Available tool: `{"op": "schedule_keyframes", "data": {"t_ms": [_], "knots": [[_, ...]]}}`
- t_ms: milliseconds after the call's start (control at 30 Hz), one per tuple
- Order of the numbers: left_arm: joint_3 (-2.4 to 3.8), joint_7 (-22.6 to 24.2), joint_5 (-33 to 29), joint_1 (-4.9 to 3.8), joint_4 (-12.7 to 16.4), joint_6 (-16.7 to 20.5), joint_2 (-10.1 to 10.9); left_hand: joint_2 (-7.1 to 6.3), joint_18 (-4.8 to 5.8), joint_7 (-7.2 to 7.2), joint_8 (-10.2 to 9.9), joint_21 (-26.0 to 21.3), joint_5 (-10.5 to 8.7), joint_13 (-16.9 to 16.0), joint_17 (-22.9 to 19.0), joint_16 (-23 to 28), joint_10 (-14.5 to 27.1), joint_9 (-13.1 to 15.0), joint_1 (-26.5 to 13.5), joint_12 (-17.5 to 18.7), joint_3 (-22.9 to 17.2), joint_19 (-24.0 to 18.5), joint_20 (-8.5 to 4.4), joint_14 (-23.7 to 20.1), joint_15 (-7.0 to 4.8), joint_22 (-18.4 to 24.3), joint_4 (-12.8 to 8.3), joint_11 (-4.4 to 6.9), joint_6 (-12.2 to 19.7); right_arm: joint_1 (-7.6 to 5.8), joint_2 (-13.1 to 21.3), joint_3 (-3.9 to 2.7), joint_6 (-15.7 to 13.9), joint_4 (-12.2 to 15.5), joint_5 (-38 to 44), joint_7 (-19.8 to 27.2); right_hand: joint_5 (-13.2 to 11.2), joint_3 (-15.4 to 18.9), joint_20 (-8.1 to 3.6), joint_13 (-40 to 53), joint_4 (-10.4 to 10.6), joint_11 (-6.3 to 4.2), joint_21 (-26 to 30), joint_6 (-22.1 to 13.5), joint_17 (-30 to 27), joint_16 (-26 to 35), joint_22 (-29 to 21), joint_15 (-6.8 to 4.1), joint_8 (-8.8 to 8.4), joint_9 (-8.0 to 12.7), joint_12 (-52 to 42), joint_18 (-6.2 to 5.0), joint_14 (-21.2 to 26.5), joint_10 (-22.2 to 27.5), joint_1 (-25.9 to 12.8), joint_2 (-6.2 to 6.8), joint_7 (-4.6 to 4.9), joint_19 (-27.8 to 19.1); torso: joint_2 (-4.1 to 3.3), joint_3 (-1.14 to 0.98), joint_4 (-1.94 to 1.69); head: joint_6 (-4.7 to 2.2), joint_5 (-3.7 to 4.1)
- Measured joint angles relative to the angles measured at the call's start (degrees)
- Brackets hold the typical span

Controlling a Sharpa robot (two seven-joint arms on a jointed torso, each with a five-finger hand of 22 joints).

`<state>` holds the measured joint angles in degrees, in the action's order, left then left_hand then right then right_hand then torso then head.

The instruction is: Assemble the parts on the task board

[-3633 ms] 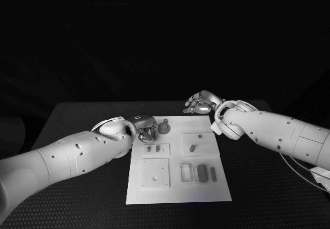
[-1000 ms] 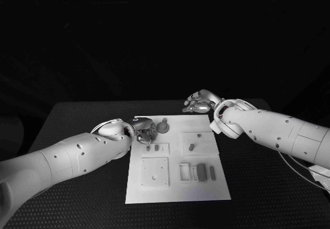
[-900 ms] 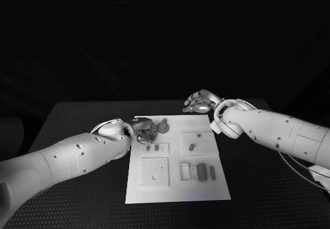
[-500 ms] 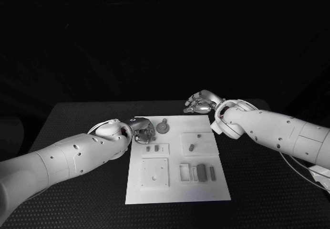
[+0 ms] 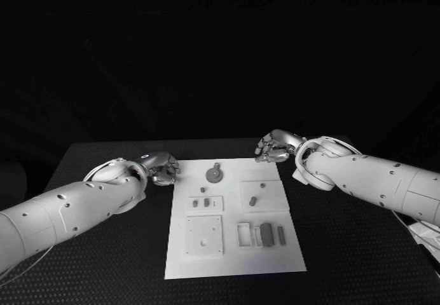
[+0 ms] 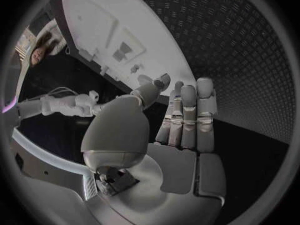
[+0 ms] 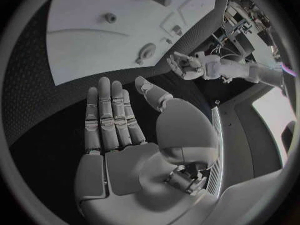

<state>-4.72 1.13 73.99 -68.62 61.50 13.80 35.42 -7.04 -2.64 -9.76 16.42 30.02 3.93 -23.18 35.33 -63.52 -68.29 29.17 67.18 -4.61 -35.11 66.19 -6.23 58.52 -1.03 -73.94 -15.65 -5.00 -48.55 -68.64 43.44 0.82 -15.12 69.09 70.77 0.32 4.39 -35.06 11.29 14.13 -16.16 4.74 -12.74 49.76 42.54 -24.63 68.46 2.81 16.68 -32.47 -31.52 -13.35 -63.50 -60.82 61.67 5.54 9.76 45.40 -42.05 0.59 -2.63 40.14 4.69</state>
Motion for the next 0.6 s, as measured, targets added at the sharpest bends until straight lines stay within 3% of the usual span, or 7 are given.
{"op": "schedule_keyframes", "data": {"t_ms": [67, 100, 167, 300, 333, 500, 600], "knots": [[0.15, 0.35, -4.98, -0.39, 0.15, 0.43, 0.98, 0.01, 0.0, -0.16, 0.0, -1.91, 0.0, -0.31, -0.94, 2.07, 0.16, 0.2, -0.75, 0.0, 0.23, -0.92, 0.27, -0.65, 0.26, 1.11, 0.23, -0.26, -0.16, 0.21, 0.74, 0.09, 0.51, 0.53, 2.31, 0.0, 0.0, -0.21, -0.02, -0.42, -0.21, -0.15, 0.0, 0.12, 0.81, -0.21, -0.13, -0.49, 0.0, 0.04, 1.22, -0.02, -1.09, -0.54, 0.49, 0.07, -0.11, 1.45, 0.0, -0.02, 0.02, -0.15, 0.05], [0.24, 0.55, -7.6, -0.53, 0.26, 0.62, 1.45, 0.07, 0.0, -0.16, 0.26, -3.0, 0.0, -0.52, -1.43, 3.25, 0.23, 0.34, -0.82, 0.0, 0.41, -1.1, 0.29, -0.71, 0.31, 1.81, 0.23, -0.33, -0.16, 0.31, 1.12, 0.13, 0.73, 0.83, 3.35, 0.0, 0.0, -0.26, -0.03, -0.76, -0.16, -0.19, 0.0, 0.35, 1.35, -0.64, -0.13, -0.93, 0.0, 0.08, 2.13, -0.67, -1.98, -1.11, 0.65, -0.09, -0.34, 2.46, 0.0, -0.03, 0.04, -0.21, 0.11], [0.45, 1.12, -13.74, -0.7, 0.75, 0.92, 2.43, 0.64, 0.0, -0.36, 0.49, -4.81, 0.0, -0.88, -2.25, 5.27, 0.22, 0.55, -1.39, 0.0, 0.61, -1.89, 0.55, -1.13, 0.74, 2.97, 0.3, -0.34, -0.36, 0.45, 1.95, 0.36, 1.12, 1.67, 5.47, 0.05, 0.0, -0.56, -0.14, -1.5, -0.19, 0.07, 0.0, 0.35, 2.1, -0.88, -0.12, -1.52, 0.0, 0.21, 4.28, -0.91, -2.89, -1.57, 1.03, 0.11, -0.35, 3.8, 0.0, -0.02, 0.04, -0.35, 0.19], [0.52, 2.71, -23.7, -0.78, 2.07, 0.89, 3.76, 0.89, 0.0, -0.36, 0.5, -7.23, 0.0, -1.38, -3.1, 7.91, 0.39, 0.72, -2.09, 0.0, 0.69, -2.02, 0.59, -1.12, 0.73, 4.6, 0.38, -0.51, -0.36, 0.92, 3.59, 1.14, 1.3, 4.23, 9.35, 0.16, 0.0, -0.77, -1.07, -3.13, -0.13, 1.15, -0.71, 0.36, 4.04, -2.64, 0.23, -2.6, 0.0, 0.64, 9.27, -0.91, -5.65, -1.53, 2.1, 0.1, -0.36, 7.38, 0.0, 0.01, 0.04, -0.45, 0.23], [0.52, 3.2, -26.13, -0.78, 2.69, 0.83, 4.14, 1.13, 0.0, -0.36, 0.5, -7.7, 0.0, -1.48, -3.23, 8.41, 0.53, 0.76, -2.33, 0.0, 0.9, -2.02, 0.59, -1.12, 0.73, 4.91, 0.38, -0.65, -0.36, 1.12, 4.0, 1.44, 1.28, 5.1, 10.74, 0.17, 0.0, -0.77, -1.52, -3.37, -0.12, 1.01, -1.09, 0.57, 4.63, -3.22, 0.35, -2.92, 0.0, 0.72, 10.27, -0.91, -6.45, -2.14, 2.49, 0.37, -0.22, 8.47, 0.0, 0.04, 0.03, -0.46, 0.23], [0.5, 4.58, -32.64, -0.77, 4.64, 0.66, 5.14, 1.41, 0.0, -0.36, 0.5, -8.45, 0.0, -1.59, -3.33, 9.22, 0.53, 0.77, -2.61, 0.0, 1.05, -2.02, 0.6, -1.14, 0.75, 5.45, 0.41, -0.65, -0.36, 1.6, 4.66, 2.77, 0.97, 7.07, 16.92, 0.03, 0.0, -0.77, -2.92, -3.93, -0.12, 0.28, -1.64, 1.63, 6.55, -5.45, 0.74, -4.04, 0.0, 0.98, 13.0, -0.91, -8.77, -4.65, 3.14, 0.42, -0.6, 11.89, -0.02, 0.1, 0.08, -0.49, 0.12], [0.5, 5.22, -34.89, -0.76, 5.24, 0.55, 5.42, 1.41, 0.0, -0.36, 0.49, -8.94, 0.0, -1.59, -3.33, 9.66, 0.82, 0.82, -2.61, 0.02, 1.27, -2.02, 0.61, -1.32, 0.93, 5.66, 0.31, -0.94, -0.36, 1.64, 4.7, 3.63, 0.58, 7.09, 20.2, -0.32, 0.0, -0.77, -3.32, -4.3, -0.12, 0.27, -1.65, 1.89, 7.13, -5.96, 0.88, -3.97, 0.0, 1.23, 14.49, -0.91, -9.11, -5.02, 3.14, 0.42, -0.74, 12.87, -0.04, 0.13, 0.17, -0.51, 0.01]]}}
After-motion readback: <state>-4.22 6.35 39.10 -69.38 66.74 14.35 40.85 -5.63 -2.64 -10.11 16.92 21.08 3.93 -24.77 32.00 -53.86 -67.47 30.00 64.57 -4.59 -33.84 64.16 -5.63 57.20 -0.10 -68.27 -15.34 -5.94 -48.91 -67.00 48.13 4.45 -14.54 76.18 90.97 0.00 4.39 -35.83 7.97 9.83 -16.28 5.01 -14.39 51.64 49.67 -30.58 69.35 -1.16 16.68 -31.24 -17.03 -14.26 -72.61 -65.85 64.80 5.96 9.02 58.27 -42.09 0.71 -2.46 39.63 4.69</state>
